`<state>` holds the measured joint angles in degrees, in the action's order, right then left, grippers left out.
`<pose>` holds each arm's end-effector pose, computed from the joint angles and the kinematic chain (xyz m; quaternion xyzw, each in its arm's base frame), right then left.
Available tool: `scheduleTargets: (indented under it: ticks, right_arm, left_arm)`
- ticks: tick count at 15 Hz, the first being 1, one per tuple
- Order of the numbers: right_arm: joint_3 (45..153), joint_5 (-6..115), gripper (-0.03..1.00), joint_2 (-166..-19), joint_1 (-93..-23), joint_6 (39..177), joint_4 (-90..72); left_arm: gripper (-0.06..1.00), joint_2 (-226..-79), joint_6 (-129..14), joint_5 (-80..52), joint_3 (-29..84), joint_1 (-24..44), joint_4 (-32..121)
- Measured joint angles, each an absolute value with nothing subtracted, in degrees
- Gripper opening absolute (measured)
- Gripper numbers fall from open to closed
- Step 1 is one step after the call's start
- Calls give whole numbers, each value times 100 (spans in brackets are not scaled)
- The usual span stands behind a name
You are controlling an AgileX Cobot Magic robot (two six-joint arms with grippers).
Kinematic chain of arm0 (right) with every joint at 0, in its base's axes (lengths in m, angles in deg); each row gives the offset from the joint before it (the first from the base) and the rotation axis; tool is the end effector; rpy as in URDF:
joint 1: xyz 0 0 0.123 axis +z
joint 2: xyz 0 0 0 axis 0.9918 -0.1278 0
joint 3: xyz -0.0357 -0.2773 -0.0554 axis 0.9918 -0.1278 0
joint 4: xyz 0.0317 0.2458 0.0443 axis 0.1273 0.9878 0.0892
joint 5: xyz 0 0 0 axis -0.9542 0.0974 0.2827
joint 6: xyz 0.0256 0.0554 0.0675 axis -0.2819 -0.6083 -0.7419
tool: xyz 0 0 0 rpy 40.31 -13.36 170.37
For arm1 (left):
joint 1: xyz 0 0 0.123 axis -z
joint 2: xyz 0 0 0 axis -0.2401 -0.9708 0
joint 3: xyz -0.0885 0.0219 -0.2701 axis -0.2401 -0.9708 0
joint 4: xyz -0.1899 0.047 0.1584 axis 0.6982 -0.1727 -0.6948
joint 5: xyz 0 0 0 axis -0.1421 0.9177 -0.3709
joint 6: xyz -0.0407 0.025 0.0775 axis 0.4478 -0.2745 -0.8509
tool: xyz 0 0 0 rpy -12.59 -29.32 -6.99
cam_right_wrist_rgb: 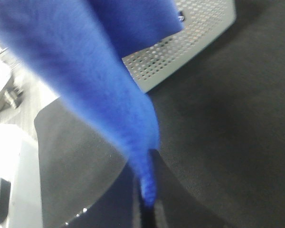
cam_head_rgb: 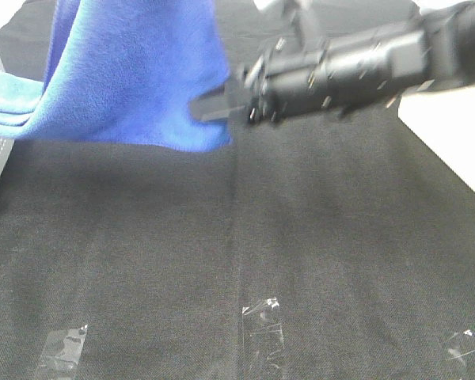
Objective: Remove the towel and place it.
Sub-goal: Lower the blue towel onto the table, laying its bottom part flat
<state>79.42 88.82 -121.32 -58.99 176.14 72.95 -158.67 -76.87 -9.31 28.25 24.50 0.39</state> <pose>0.3088 0.2037 0.2181 -0.3431 0.7760 0.4044 0.3414 0.2590 -0.1962 0.4509 0.6149 0.3719 0.2922 0.6311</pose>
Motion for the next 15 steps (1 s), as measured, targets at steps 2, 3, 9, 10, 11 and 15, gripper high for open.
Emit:
scheduleTargets:
  ticks: [2, 3, 9, 10, 11, 15]
  right_arm:
    - [7954, 8572, 0, -11650, -5899, 16583, 6624]
    - [8023, 8458, 0, -11433, -5899, 16050, 6132]
    - [10154, 9735, 0, -10888, -5899, 11455, 1084]
    - [10607, 10085, 0, -10888, -5899, 11083, 505]
    - [10607, 10085, 0, -10888, -5899, 11083, 505]
    - [12681, 10629, 0, -11295, -5899, 10693, -801]
  left_arm:
    - [0, -15867, -6730, -931, 2825, 2450, 245]
    - [0, -15867, -6192, -931, 2825, 2450, 302]
    - [0, -15867, -3682, -1028, 2825, 2226, 394]
    - [0, -15867, -3269, -1085, 2825, 2043, 417]
    - [0, -15867, -3269, -1085, 2825, 2043, 417]
    - [0, -15867, -1797, -1320, 2825, 1361, 440]
